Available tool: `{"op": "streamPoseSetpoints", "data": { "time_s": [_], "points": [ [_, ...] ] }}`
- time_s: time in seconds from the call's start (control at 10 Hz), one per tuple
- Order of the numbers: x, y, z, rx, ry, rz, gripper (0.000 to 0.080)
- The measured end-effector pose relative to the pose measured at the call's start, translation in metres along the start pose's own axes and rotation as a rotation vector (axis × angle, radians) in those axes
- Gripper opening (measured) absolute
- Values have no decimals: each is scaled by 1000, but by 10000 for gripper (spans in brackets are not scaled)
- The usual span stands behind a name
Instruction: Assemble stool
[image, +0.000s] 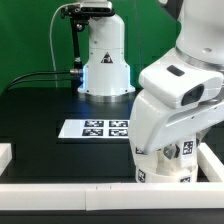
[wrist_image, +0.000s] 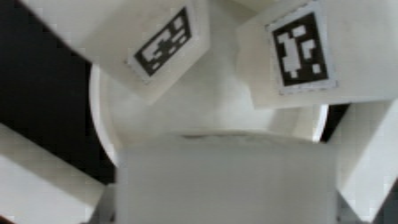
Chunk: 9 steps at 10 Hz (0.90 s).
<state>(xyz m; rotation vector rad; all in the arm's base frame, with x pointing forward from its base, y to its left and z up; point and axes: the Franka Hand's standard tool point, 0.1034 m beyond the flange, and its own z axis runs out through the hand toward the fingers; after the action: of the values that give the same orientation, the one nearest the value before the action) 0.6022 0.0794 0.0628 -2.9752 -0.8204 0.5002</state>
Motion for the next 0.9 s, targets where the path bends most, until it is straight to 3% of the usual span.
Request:
{"op": "streamPoseSetpoints", "data": {
  "time_s": [0.5, 0.6, 0.7, 0.9],
  "points": [
    [2, 22, -2, 21, -24, 128, 320],
    [2, 22, -2, 18, -24, 127, 392],
    [2, 23, -2, 18, -24, 127, 392],
    [1, 24, -2, 19, -24, 129, 627]
  ]
}}
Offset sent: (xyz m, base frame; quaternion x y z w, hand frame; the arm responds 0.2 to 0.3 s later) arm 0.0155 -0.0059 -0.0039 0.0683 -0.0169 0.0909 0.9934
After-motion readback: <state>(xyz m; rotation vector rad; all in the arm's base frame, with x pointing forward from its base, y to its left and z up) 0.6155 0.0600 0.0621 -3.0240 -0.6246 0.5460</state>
